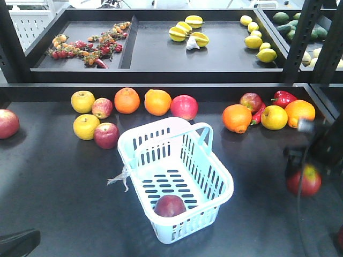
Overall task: Pick three apples into basket with both arms
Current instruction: 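Grasp the second red apple with the right gripper and lift, then lower the apple into the basket and open the right gripper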
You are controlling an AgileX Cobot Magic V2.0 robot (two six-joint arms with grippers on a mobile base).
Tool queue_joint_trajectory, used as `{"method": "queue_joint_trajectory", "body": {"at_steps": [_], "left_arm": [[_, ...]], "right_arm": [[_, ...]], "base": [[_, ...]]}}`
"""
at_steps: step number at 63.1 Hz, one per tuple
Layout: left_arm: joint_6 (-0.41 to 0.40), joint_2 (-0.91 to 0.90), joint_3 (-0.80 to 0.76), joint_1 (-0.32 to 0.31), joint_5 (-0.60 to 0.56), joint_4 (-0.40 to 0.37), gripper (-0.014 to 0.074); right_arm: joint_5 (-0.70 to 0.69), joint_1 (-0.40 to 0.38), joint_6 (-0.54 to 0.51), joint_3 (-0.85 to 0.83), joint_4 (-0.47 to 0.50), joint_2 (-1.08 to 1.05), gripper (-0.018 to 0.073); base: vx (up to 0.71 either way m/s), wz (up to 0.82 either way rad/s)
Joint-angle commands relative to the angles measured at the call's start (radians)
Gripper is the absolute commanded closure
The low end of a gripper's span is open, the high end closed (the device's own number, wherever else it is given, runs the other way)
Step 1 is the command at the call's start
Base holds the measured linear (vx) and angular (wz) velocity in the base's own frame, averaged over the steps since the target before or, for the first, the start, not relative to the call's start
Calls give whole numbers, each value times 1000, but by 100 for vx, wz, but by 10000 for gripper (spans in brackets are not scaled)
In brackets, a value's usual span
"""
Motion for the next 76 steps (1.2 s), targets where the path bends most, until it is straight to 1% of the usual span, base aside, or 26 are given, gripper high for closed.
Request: {"method": "queue_joint_trajectory", "body": {"at_steps": [1,5,13,22,26,29,39,42,45,49,57,66,72,76], "left_arm": [[-1,4,-21,-5,-63,-25,604],[-1,4,-21,-5,-63,-25,604],[-1,4,-21,-5,-63,-25,604],[-1,4,-21,-5,-63,-25,604],[-1,4,-21,-5,-63,-25,604],[-1,4,-21,-5,-63,-25,604],[-1,4,-21,-5,-63,-25,604],[-1,4,-21,-5,-63,-25,604],[-1,4,-21,-5,-63,-25,604],[-1,4,-21,-5,-63,-25,604],[-1,4,-21,-5,-62,-25,603],[-1,4,-21,-5,-62,-25,603],[-1,4,-21,-5,-62,-25,603],[-1,4,-21,-5,-62,-25,603]], "right_arm": [[43,-1,-40,-25,53,-155,542],[78,-1,-51,-24,65,-217,569],[152,-1,-63,-23,109,-327,568],[222,1,-103,-22,241,-432,565],[253,15,-115,-22,295,-456,564],[270,40,-124,-22,308,-473,564],[239,196,-116,2,320,-482,563],[200,259,-113,20,320,-476,561],[158,304,-109,38,320,-470,561],[74,375,-104,68,327,-457,561],[-39,489,-102,86,325,-402,561],[-119,559,-103,86,321,-322,552],[-137,570,-103,86,331,-271,524],[-132,570,-111,86,333,-248,480]], "base": [[0,0],[0,0],[0,0],[0,0],[0,0],[0,0],[0,0],[0,0],[0,0],[0,0],[0,0],[0,0],[0,0],[0,0]]}}
